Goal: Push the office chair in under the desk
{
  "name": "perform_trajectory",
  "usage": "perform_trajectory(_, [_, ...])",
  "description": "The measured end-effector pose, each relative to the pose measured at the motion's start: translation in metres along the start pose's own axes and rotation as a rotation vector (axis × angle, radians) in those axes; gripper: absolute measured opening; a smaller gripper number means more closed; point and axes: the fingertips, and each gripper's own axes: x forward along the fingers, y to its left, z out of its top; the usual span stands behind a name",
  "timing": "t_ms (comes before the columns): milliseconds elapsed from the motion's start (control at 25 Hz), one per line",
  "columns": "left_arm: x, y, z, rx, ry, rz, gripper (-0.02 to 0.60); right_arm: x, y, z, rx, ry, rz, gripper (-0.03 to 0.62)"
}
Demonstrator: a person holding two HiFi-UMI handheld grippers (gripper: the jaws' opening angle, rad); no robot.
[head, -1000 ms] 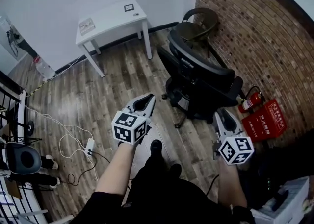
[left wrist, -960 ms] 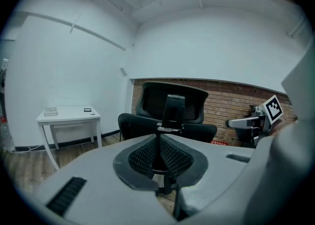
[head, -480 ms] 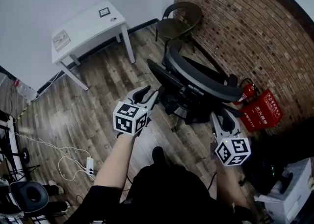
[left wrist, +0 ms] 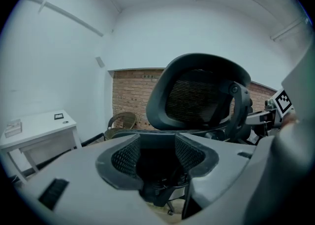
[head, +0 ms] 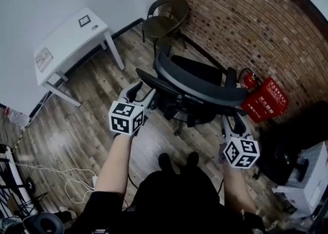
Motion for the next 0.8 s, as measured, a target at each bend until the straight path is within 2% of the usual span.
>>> perform_trajectory(160, [0.016,0.015,-0.003,0.01,0.042,0.024,0.222,0.001,-0.022,-0.007,0.058,0.013,-0.032,0.198])
perform_trajectory(320, [0.023,0.016,-0.008,0.008,0.064,0.022,0.222,0.005,-0.026,-0.007,0.066,0.008,-0.056,0.198])
perform_trajectory(480, [0.03,0.01,-0.013,-0.003,0.074,0.008,0.222,0.006,-0.033,-0.005,0.061,0.005,-0.086,0.194])
perform_trajectory(640, [0.035,-0.006,-0.012,-0.004,0.066,-0.011,0.222,0.007,-0.049,-0.004,0.076,0.001,-0.129,0.152])
perform_trajectory(800, [0.039,-0.013,-0.014,-0.012,0.066,0.001,0.222,0.008,-0.064,-0.003,0.073,0.0,-0.145,0.147])
